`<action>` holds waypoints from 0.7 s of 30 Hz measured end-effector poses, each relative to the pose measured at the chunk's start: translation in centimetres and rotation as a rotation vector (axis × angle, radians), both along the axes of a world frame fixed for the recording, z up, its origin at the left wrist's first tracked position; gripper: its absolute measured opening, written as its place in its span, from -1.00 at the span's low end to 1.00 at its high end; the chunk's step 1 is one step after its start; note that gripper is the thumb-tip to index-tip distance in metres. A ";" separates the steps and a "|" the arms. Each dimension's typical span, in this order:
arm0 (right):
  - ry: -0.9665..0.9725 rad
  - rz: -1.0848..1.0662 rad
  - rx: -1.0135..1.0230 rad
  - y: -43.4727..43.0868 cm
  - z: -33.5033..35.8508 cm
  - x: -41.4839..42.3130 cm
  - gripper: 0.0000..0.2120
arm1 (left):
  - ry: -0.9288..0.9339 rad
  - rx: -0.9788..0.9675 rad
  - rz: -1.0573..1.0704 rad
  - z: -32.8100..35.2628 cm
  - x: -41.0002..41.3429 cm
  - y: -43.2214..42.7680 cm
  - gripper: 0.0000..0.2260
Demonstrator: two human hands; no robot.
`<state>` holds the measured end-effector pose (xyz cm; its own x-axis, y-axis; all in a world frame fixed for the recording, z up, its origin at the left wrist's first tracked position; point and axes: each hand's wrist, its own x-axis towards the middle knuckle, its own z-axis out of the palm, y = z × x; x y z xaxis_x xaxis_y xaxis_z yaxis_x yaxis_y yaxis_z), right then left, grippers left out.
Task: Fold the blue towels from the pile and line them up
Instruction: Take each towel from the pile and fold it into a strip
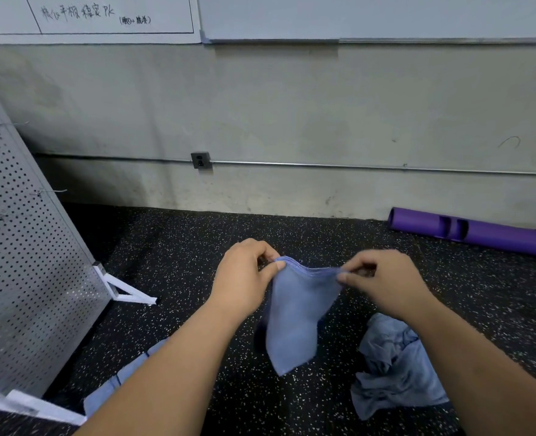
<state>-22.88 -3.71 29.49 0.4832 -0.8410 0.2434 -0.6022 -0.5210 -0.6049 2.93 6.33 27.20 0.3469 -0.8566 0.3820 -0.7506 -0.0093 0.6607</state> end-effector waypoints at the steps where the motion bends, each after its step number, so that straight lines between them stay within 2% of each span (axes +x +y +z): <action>1: -0.150 -0.036 -0.035 0.1 0.3 0.1 -0.89 | 0.009 -0.002 0.005 0.0 0.1 0.0 -0.88; 3: -0.370 -0.069 -0.099 0.1 0.7 0.3 -0.87 | 0.056 -0.028 0.011 0.1 0.2 0.0 -0.89; 4: -0.336 -0.044 -0.098 0.1 0.9 0.3 -0.86 | 0.063 -0.030 0.007 0.2 0.2 0.0 -0.89; 6: -0.031 0.025 -0.022 0.0 0.2 0.3 -0.86 | 0.028 -0.008 0.000 0.2 0.1 0.2 -0.89; 7: 0.047 0.022 0.030 0.1 -0.1 0.3 -0.86 | 0.012 0.006 0.002 0.2 0.1 0.3 -0.89; 8: 0.033 0.005 0.054 0.0 -0.2 0.2 -0.86 | 0.007 0.017 0.005 0.2 0.1 0.3 -0.89; 11: -0.200 -0.078 0.027 -0.4 0.1 -0.1 -0.89 | 0.030 0.015 0.014 0.1 0.3 0.1 -0.88; 16: -0.189 -0.064 0.094 -0.1 0.1 0.0 -0.89 | 0.145 -0.013 -0.005 0.6 -0.1 0.3 -0.92; 21: -0.325 0.016 0.195 -0.2 0.3 0.2 -0.95 | 0.298 -0.030 -0.069 0.3 -0.2 -0.1 -0.93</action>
